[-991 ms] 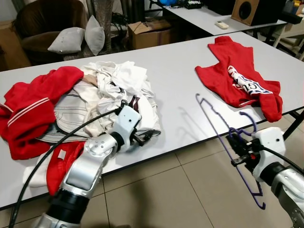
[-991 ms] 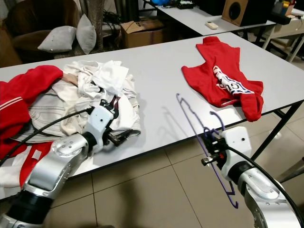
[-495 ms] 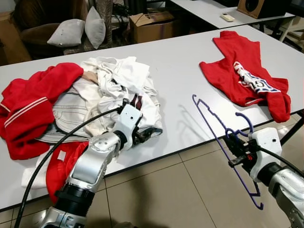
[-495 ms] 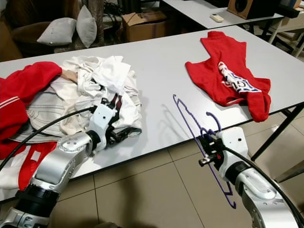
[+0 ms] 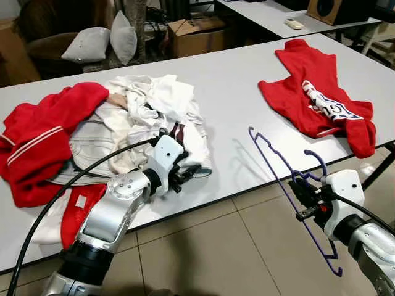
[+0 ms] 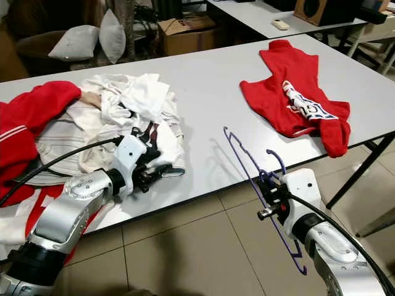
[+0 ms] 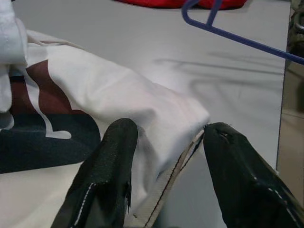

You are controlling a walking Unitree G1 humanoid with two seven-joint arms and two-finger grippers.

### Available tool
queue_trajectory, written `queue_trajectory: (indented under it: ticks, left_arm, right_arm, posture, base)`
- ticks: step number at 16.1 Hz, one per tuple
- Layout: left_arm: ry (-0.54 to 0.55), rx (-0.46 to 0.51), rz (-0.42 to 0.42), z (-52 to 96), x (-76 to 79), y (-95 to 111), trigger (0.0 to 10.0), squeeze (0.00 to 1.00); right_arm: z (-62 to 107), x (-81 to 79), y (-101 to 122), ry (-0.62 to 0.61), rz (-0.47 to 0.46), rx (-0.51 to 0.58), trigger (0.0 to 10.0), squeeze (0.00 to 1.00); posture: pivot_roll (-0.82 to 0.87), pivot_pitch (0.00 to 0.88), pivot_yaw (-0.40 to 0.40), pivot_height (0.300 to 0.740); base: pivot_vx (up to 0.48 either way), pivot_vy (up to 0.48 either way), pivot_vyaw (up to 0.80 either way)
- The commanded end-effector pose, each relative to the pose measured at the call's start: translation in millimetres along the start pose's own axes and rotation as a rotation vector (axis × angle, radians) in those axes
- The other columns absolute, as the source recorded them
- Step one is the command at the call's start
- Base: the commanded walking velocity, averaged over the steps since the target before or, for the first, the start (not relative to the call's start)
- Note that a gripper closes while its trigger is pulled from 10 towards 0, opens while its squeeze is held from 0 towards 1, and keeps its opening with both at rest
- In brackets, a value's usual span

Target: Hang hanger

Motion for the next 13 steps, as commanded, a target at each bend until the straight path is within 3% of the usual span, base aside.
queue_trajectory:
  ticks: [1, 4, 6, 7, 8, 9, 13]
  left_arm:
    - [0.006, -0.002, -0.005, 1.3, -1.8, -1, 10.0, 0.0]
    - [0.078, -0.057, -0.012, -6.9, -11.9, -9, 10.0, 0.0]
    - [0.107, -0.074, -0.035, -9.3, -15.3, -11, 7.6, 0.0]
    - [0.103, -0.046, -0.011, -10.3, -14.5, -7, 3.5, 0.0]
    - [0.085, -0.012, 0.015, -11.0, -12.0, -2, 0.8, 0.0]
    - [0.077, -0.001, 0.017, -11.0, -10.7, 0, 0.2, 0.0]
    - [0.047, 0.035, 0.054, -8.8, -5.1, 4, 0.0, 0.0]
  right_arm:
    - [0.9, -0.7, 3, 0.002, 0.019, 0.013, 10.0, 0.0]
    - [0.3, -2.7, 2, 0.006, 0.023, 0.013, 10.0, 0.0]
    - [1.1, -3.0, 2, 0.003, 0.024, 0.013, 10.0, 0.0]
    - [2.3, -3.5, 2, 0.002, 0.022, 0.014, 10.0, 0.0]
    - [2.8, -4.1, 1, 0.001, 0.021, 0.013, 10.0, 0.0]
    - [2.8, -4.5, 1, 0.002, 0.021, 0.012, 10.0, 0.0]
    - [2.1, -6.3, 0, 0.012, 0.023, 0.007, 10.0, 0.0]
  posture:
    - [0.03, 0.0, 0.06, 0.74]
    - [0.03, 0.0, 0.067, 0.74]
    - [0.02, 0.0, 0.071, 0.74]
    - [0.02, 0.0, 0.074, 0.74]
    - [0.02, 0.0, 0.074, 0.74]
    - [0.02, 0.0, 0.073, 0.74]
    - [0.03, 0.0, 0.068, 0.74]
  base:
    - [0.0, 0.0, 0.0]
    - [0.0, 0.0, 0.0]
    - [0.0, 0.0, 0.0]
    - [0.0, 0.0, 0.0]
    - [0.0, 0.0, 0.0]
    - [0.0, 0.0, 0.0]
    - [0.0, 0.0, 0.0]
Point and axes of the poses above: a point about 5 cm out from each wrist's last joint towards the gripper, its own z axis pointing back from the gripper into the wrist, its own y axis along the axis of the wrist's last joint, x = y × z, the point moved 4 cm from there along -z, pointing out of the wrist towards the gripper, and after that the axes turned 5 degrees about -z, right-handed, at the moved point
